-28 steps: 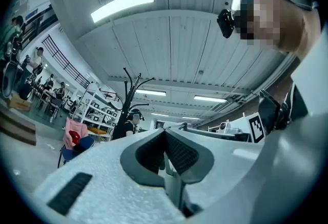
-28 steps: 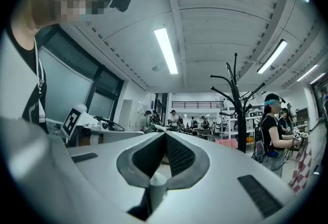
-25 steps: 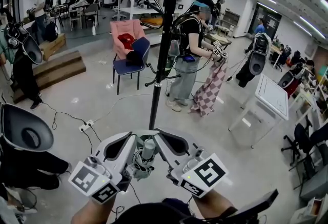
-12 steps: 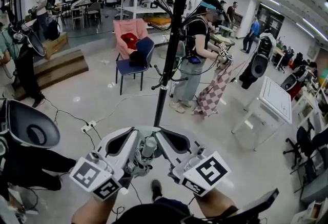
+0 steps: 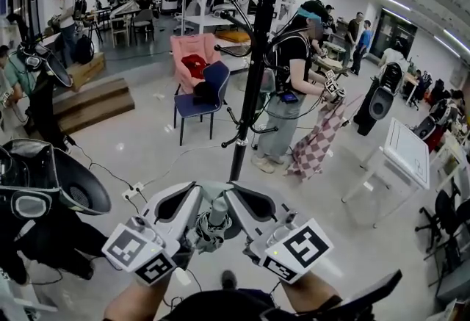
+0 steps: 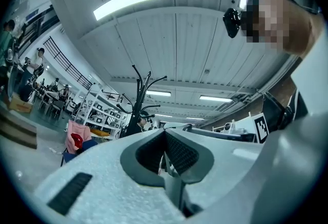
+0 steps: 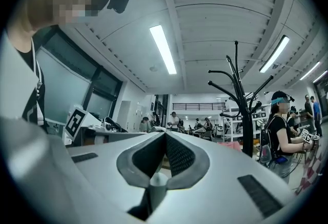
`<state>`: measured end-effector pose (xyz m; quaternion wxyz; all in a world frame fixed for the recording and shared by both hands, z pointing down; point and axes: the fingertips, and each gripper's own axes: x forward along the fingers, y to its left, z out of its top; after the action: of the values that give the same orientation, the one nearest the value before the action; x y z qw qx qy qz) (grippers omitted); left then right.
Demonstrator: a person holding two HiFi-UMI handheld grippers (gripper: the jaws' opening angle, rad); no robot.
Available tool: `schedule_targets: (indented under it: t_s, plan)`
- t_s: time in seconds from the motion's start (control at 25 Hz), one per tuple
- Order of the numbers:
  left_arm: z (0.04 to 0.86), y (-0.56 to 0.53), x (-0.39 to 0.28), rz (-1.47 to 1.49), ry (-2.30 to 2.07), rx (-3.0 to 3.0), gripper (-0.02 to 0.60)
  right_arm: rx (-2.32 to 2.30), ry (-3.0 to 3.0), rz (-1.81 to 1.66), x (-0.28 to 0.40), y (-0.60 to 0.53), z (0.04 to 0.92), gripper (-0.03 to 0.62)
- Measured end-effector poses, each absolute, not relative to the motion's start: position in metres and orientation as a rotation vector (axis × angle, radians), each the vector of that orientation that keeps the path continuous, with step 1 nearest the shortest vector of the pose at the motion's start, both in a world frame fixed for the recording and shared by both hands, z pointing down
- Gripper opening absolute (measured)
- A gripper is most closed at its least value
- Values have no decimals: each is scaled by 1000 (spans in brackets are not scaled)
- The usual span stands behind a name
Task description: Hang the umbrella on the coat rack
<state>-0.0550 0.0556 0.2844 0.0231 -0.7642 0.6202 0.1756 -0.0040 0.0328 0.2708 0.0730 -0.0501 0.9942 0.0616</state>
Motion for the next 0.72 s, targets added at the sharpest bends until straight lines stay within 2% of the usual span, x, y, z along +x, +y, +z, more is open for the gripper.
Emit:
schedule_targets:
  t_s: [0.72]
  plan:
    - [255,-44,-82,522,1965,-2289,11,-46,2937,203,-32,-65,243,8]
